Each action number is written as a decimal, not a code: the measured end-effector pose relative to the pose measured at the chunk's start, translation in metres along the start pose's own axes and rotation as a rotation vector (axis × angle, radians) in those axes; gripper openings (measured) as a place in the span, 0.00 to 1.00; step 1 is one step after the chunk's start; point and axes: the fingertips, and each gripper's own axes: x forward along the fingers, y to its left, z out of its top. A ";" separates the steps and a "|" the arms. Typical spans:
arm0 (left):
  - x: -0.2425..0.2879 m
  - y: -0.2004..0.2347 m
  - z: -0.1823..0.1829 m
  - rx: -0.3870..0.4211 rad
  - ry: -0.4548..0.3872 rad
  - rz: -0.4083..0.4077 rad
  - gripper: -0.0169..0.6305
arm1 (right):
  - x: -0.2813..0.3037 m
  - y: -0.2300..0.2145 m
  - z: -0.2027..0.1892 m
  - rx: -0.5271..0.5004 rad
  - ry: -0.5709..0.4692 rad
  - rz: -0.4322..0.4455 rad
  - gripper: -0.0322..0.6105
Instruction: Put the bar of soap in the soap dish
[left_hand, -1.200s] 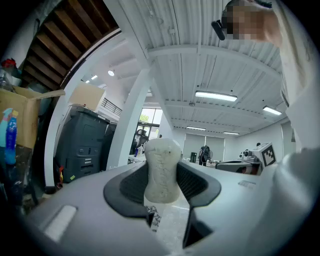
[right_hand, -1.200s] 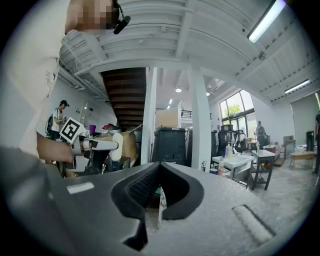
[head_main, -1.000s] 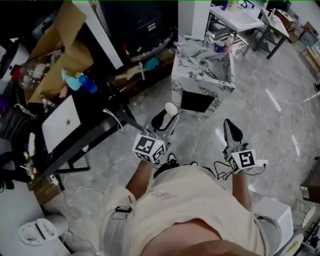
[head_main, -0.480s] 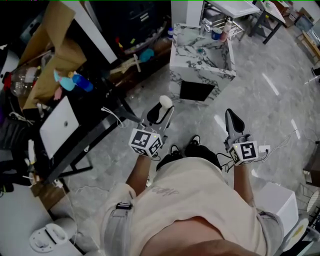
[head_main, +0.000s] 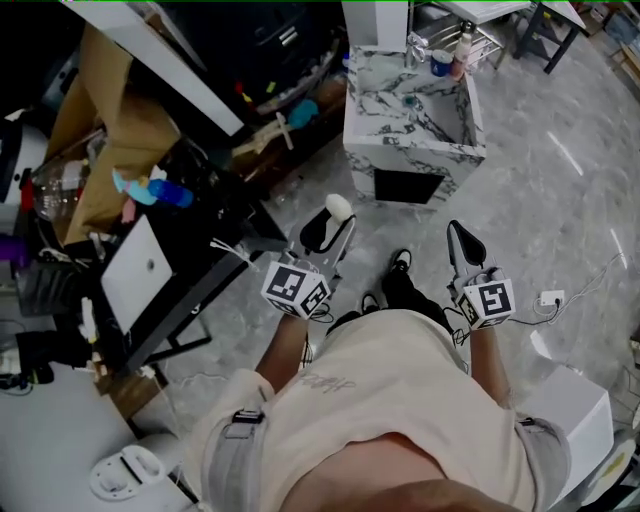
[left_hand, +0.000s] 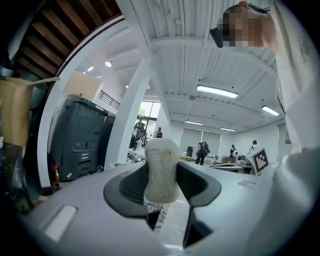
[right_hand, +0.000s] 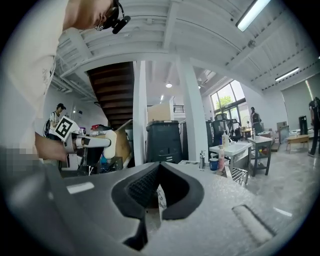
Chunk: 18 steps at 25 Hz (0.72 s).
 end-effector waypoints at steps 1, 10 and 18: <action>0.007 0.005 0.004 0.006 0.004 0.002 0.33 | 0.011 -0.005 0.001 0.006 -0.007 0.013 0.05; 0.111 0.031 0.037 0.049 0.014 -0.024 0.33 | 0.088 -0.078 0.015 0.004 -0.083 0.063 0.05; 0.171 0.030 0.044 0.010 -0.007 -0.049 0.33 | 0.115 -0.113 -0.014 0.061 0.005 0.094 0.05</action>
